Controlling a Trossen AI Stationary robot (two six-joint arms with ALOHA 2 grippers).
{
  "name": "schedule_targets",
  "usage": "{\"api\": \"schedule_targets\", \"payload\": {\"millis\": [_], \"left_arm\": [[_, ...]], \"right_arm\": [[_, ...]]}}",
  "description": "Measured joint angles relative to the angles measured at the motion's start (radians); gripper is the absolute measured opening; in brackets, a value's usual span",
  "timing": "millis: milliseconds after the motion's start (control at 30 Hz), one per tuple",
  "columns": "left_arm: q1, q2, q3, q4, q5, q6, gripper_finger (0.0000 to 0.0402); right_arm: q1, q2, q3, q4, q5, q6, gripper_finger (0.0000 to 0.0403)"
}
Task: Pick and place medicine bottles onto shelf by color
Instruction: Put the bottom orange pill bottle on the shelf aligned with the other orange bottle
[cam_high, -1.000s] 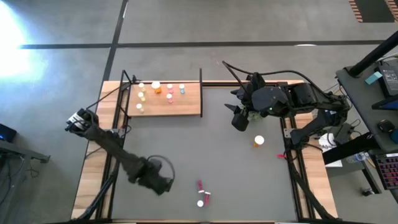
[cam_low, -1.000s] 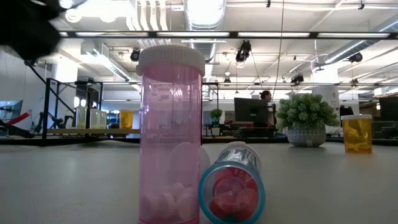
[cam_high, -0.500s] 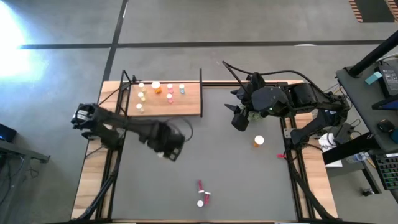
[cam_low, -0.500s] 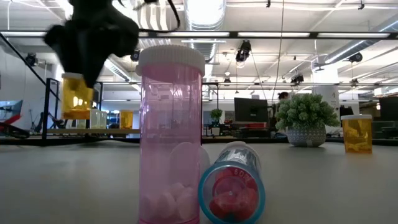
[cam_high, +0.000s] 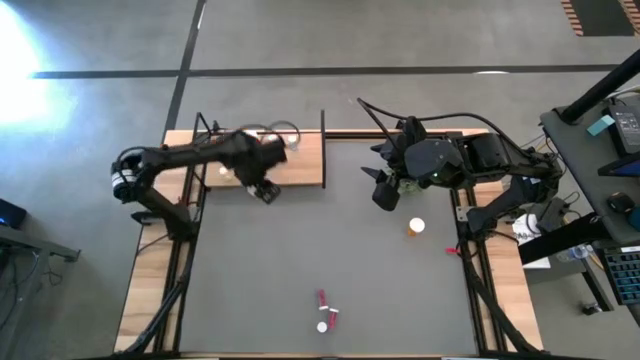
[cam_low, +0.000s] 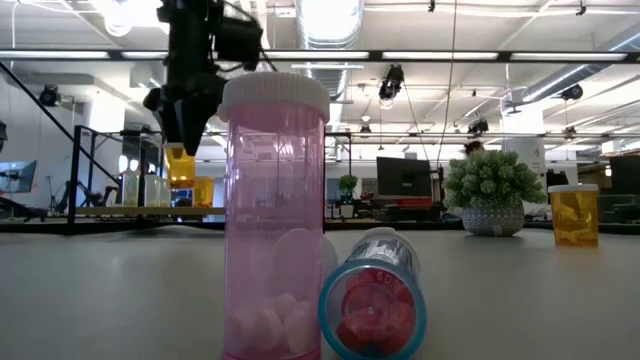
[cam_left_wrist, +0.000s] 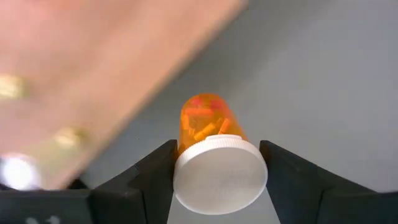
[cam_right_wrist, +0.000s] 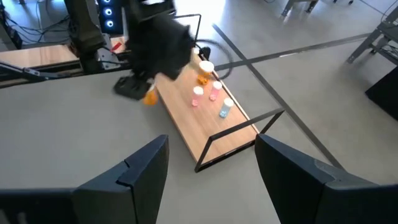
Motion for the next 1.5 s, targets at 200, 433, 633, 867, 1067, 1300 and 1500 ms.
{"api": "schedule_targets", "payload": {"millis": [200, 433, 633, 867, 1067, 1300, 1500], "left_arm": [[0.190, 0.015, 0.000, 0.031, -0.003, 0.174, 0.0198], [0.305, 0.023, 0.003, 0.115, -0.003, 0.303, 0.0198], [0.351, 0.024, -0.008, 0.163, -0.005, 0.309, 0.0198], [0.377, 0.024, -0.013, 0.163, -0.032, 0.331, 0.0198], [0.389, 0.024, -0.015, 0.163, -0.043, 0.361, 0.0198], [0.400, 0.024, -0.015, 0.160, -0.043, 0.389, 0.0198], [0.410, 0.054, -0.015, 0.158, -0.042, 0.406, 0.0198]], "right_arm": [[0.000, 0.000, 0.000, 0.000, 0.000, 0.001, 0.0228], [0.000, 0.000, 0.000, 0.000, 0.000, 0.000, 0.0228], [0.000, 0.000, 0.000, 0.000, 0.000, 0.000, 0.0228], [0.000, 0.000, 0.000, 0.000, 0.000, 0.000, 0.0228], [0.000, 0.000, 0.000, 0.000, 0.000, 0.000, 0.0228], [0.000, 0.000, 0.000, 0.000, 0.000, 0.001, 0.0228], [0.000, 0.000, 0.000, 0.000, 0.000, 0.000, 0.0228]]}}
